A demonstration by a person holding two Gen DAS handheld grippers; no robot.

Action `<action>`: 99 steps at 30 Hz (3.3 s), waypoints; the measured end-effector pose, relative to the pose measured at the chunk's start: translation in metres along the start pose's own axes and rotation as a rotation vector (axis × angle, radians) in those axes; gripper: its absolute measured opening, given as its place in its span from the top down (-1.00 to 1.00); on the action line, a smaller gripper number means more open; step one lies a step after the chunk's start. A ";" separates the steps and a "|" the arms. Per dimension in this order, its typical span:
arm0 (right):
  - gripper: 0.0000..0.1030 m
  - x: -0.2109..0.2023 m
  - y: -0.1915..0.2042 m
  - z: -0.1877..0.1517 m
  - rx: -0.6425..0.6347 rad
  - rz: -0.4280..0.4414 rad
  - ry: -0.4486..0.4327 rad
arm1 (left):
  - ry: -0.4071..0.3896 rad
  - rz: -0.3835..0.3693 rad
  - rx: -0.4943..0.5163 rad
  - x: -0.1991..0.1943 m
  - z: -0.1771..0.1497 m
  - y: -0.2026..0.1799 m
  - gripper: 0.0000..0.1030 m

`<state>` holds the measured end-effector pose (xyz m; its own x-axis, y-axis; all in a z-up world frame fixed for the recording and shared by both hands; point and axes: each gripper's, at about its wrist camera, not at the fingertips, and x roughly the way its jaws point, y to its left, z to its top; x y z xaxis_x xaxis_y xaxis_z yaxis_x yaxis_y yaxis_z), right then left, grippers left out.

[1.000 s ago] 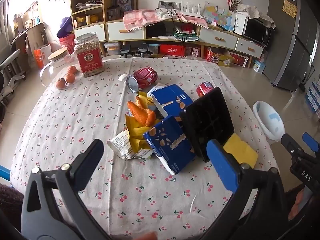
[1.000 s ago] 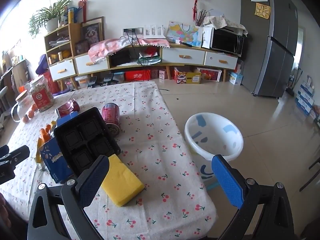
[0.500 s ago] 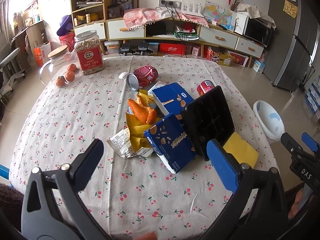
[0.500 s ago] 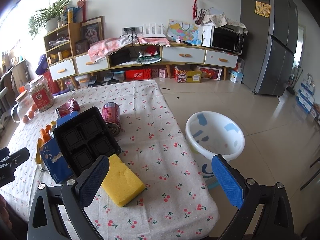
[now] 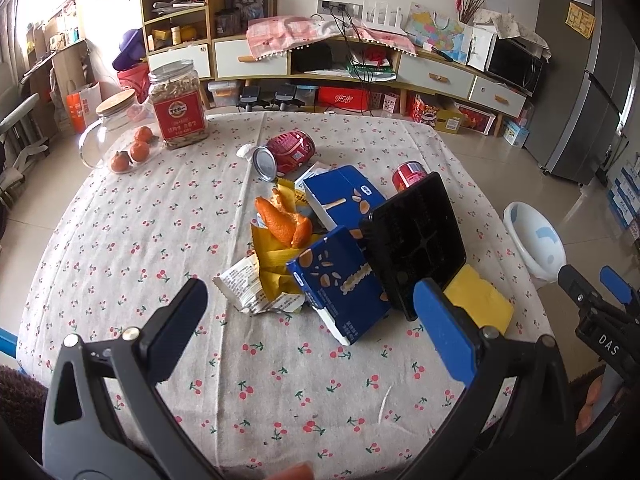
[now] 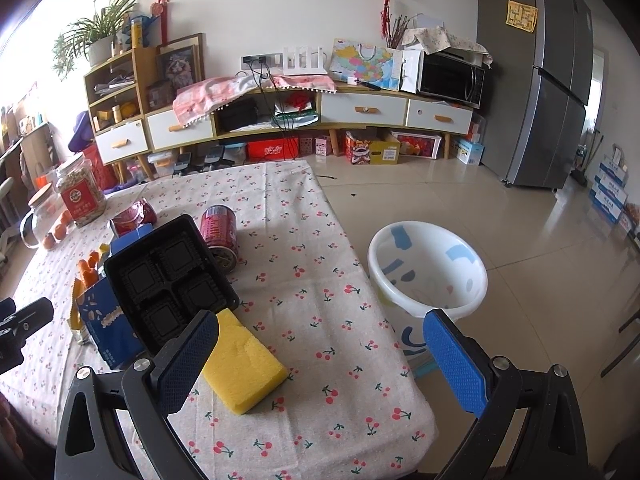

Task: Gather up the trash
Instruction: 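Move the right tool toward the yellow sponge on the table, then grasp the yellow sponge with the right tool and lift it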

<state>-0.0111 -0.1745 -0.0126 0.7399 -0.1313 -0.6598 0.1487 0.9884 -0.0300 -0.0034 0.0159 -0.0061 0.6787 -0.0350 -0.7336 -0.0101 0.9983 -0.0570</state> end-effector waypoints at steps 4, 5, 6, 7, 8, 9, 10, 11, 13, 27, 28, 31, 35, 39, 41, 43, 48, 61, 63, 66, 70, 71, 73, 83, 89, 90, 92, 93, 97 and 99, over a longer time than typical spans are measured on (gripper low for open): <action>-1.00 0.001 0.000 0.000 0.001 0.001 0.002 | -0.002 0.000 0.001 0.000 0.000 0.000 -0.98; -1.00 0.001 0.000 -0.001 0.001 0.000 0.001 | -0.001 -0.001 0.000 0.000 0.000 0.000 -0.99; -1.00 0.001 -0.001 -0.001 0.002 0.000 0.002 | -0.001 -0.001 0.001 0.000 0.000 0.000 -0.98; -1.00 0.001 0.000 -0.001 0.001 0.000 0.002 | -0.001 -0.001 0.000 -0.001 0.000 0.000 -0.99; -1.00 0.001 0.000 -0.001 0.000 0.000 0.001 | -0.002 0.000 0.002 -0.001 0.000 0.000 -0.99; -1.00 0.001 -0.001 -0.001 0.000 0.001 0.002 | -0.002 0.000 0.003 -0.001 0.000 0.000 -0.99; -1.00 0.001 -0.001 -0.001 0.000 0.001 0.002 | -0.002 0.000 0.002 0.000 0.000 0.000 -0.99; -1.00 0.001 -0.001 -0.001 0.000 0.000 0.003 | -0.001 -0.001 0.001 0.000 0.000 0.000 -0.99; -1.00 0.001 -0.001 -0.001 0.001 0.001 0.002 | 0.003 -0.005 0.000 0.000 -0.001 0.000 -0.99; -1.00 0.003 0.000 -0.005 -0.003 0.000 0.007 | 0.019 -0.013 -0.009 0.002 -0.002 0.002 -0.98; -1.00 0.004 0.000 -0.005 -0.003 0.000 0.007 | 0.019 -0.013 -0.009 0.002 -0.002 0.002 -0.99; -1.00 0.004 0.000 -0.005 -0.003 0.001 0.008 | 0.017 -0.013 -0.009 0.002 -0.002 0.002 -0.98; -1.00 0.006 0.003 -0.006 -0.006 -0.001 0.012 | 0.018 -0.013 -0.010 0.002 -0.002 0.002 -0.99; -1.00 0.006 0.003 -0.006 -0.006 -0.001 0.013 | 0.019 -0.015 -0.011 0.002 -0.002 0.003 -0.98; -1.00 0.007 0.004 -0.009 -0.009 0.001 0.018 | 0.018 -0.014 -0.009 0.002 -0.002 0.003 -0.99; -1.00 0.008 0.006 -0.010 -0.014 0.004 0.026 | 0.020 -0.011 -0.007 0.002 -0.001 0.004 -0.99; -1.00 0.014 0.011 -0.010 -0.029 0.016 0.058 | 0.026 0.010 -0.029 0.005 -0.001 0.016 -0.98; -1.00 0.054 0.062 0.002 -0.273 0.224 0.329 | 0.078 0.048 -0.002 0.020 -0.010 0.047 -0.98; -1.00 0.065 0.067 0.001 -0.313 0.225 0.373 | 0.085 0.040 0.000 0.021 -0.010 0.050 -0.98; -0.98 0.080 0.070 -0.004 -0.331 0.244 0.435 | 0.092 0.026 0.006 0.023 -0.011 0.052 -0.98; -0.93 0.096 0.072 -0.004 -0.344 0.246 0.491 | 0.107 -0.009 0.010 0.025 -0.012 0.051 -0.98; -0.93 0.099 0.072 -0.005 -0.342 0.249 0.500 | 0.110 -0.017 0.015 0.026 -0.012 0.050 -0.98; -0.92 0.104 0.071 -0.008 -0.321 0.273 0.522 | 0.113 -0.029 0.023 0.026 -0.012 0.047 -0.98; -0.21 0.107 0.064 -0.009 -0.285 0.312 0.539 | 0.132 -0.090 0.070 0.030 -0.011 0.036 -0.98; -0.19 0.088 0.037 0.003 -0.183 0.327 0.455 | 0.121 -0.115 0.157 0.033 0.000 0.011 -0.97; -0.19 0.085 0.032 0.004 -0.166 0.327 0.447 | 0.118 -0.119 0.171 0.034 0.002 0.007 -0.95; -0.19 0.082 0.017 0.008 -0.112 0.326 0.424 | 0.104 -0.121 0.208 0.035 0.008 -0.004 -0.92; -0.19 0.080 0.015 0.006 -0.099 0.327 0.420 | 0.093 -0.120 0.227 0.035 0.010 -0.009 -0.92; -0.19 0.078 -0.006 0.006 -0.035 0.321 0.407 | 0.066 -0.092 0.332 0.045 0.016 -0.035 -0.91; -0.20 0.071 -0.014 0.003 -0.015 0.312 0.400 | 0.065 -0.070 0.388 0.054 0.018 -0.045 -0.91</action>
<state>0.0410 -0.1982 -0.0569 0.4377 0.2067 -0.8751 -0.0509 0.9774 0.2054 0.0472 -0.0297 -0.0311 0.6197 -0.0945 -0.7791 0.3214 0.9362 0.1421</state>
